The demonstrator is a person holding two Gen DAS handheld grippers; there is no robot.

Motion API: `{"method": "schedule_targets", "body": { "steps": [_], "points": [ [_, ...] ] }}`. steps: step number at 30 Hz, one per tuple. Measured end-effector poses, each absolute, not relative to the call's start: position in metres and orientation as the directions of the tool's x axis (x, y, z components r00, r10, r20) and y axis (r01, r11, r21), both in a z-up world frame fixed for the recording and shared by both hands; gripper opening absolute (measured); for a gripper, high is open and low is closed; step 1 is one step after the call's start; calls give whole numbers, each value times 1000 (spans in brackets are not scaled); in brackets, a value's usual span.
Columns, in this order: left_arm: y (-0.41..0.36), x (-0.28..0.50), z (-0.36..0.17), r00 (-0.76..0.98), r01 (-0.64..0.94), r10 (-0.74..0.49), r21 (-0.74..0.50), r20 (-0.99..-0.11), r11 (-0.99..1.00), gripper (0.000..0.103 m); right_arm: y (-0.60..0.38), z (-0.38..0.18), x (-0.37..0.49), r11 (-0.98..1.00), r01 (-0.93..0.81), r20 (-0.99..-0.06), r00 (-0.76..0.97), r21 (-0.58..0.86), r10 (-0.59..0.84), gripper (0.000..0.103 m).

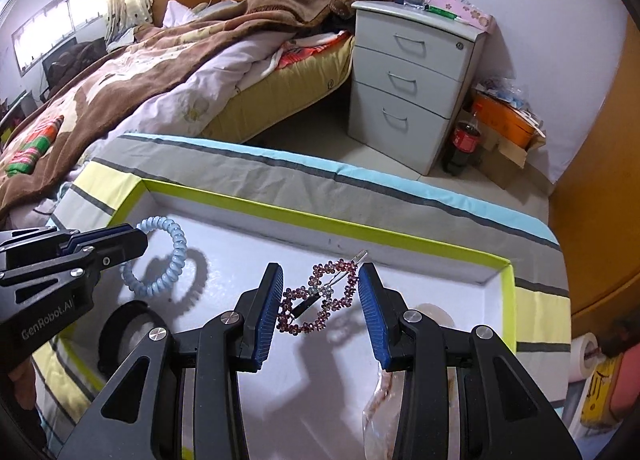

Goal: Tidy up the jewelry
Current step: 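Carry the coil tie and pink clip into the green box and release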

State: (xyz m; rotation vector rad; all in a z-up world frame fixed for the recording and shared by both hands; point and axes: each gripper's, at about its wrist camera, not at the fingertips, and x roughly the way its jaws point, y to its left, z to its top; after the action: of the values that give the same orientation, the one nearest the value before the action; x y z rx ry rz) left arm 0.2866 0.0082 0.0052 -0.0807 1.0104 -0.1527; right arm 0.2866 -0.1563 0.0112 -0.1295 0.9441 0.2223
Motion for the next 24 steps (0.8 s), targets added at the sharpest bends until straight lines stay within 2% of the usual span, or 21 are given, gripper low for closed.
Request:
{"method": "schedule_targets", "body": {
  "steps": [24],
  "points": [
    [3, 296, -10, 485, 83, -151, -126, -861, 989, 11, -152, -2, 298, 967, -254, -830, 544, -18, 127, 41]
  ]
}}
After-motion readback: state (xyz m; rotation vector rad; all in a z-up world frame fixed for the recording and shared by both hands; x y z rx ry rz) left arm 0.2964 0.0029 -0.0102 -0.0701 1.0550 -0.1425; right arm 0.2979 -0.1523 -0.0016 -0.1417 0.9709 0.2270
